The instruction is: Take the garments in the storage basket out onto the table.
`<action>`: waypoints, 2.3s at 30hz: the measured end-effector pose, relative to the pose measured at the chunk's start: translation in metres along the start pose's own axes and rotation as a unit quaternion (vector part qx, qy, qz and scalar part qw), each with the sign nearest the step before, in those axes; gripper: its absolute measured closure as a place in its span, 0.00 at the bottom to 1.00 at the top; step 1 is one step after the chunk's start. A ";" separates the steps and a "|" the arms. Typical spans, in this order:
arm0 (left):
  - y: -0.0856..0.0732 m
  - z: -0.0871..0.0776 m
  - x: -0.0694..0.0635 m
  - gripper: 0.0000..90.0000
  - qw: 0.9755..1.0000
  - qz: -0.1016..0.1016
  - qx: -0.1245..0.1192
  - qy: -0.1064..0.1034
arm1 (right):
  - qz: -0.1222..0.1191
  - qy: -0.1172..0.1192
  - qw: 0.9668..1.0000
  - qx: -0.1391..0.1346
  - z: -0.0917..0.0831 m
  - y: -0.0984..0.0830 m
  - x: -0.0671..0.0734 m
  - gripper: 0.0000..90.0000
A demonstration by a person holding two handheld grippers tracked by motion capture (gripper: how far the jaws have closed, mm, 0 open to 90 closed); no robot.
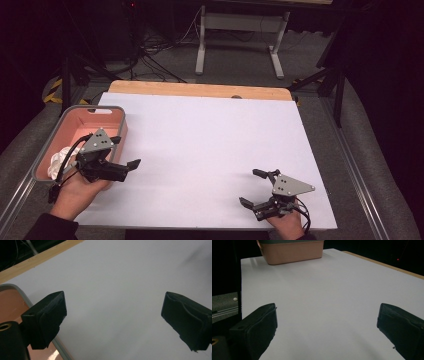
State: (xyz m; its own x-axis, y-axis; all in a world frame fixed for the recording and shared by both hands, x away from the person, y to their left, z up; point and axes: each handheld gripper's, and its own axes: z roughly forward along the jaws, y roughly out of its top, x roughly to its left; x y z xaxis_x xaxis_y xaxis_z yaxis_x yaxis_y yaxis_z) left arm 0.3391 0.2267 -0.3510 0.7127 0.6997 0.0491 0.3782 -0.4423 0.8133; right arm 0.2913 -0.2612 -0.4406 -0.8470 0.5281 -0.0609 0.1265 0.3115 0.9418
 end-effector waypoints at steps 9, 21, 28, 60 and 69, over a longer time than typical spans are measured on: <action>-0.002 -0.007 0.018 0.08 1.000 -0.015 0.005 0.016 | 0.006 0.004 1.000 0.001 0.000 -0.001 -0.002 0.05; -0.016 -0.017 0.043 0.08 0.997 -0.020 0.035 0.059 | 0.014 0.011 1.000 0.003 0.002 -0.002 -0.001 0.06; -0.024 -0.022 0.058 0.08 0.996 -0.034 0.051 0.068 | 0.016 0.012 1.000 0.003 0.002 -0.002 -0.001 0.06; -0.074 -0.028 0.106 0.03 0.977 -0.104 0.139 0.122 | 0.015 0.031 0.999 0.007 0.005 -0.003 0.000 0.06; -0.082 -0.020 0.109 0.03 0.967 -0.111 0.169 0.153 | 0.016 0.032 0.999 0.008 0.005 -0.003 0.000 0.06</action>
State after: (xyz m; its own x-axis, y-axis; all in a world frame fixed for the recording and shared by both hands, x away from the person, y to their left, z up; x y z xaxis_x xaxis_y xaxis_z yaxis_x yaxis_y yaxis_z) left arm 0.3737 0.3503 -0.4001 0.4038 0.9087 0.1060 0.7102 -0.3844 0.5898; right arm 0.2933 -0.2581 -0.4448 -0.8737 0.4863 -0.0088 0.1618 0.3078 0.9376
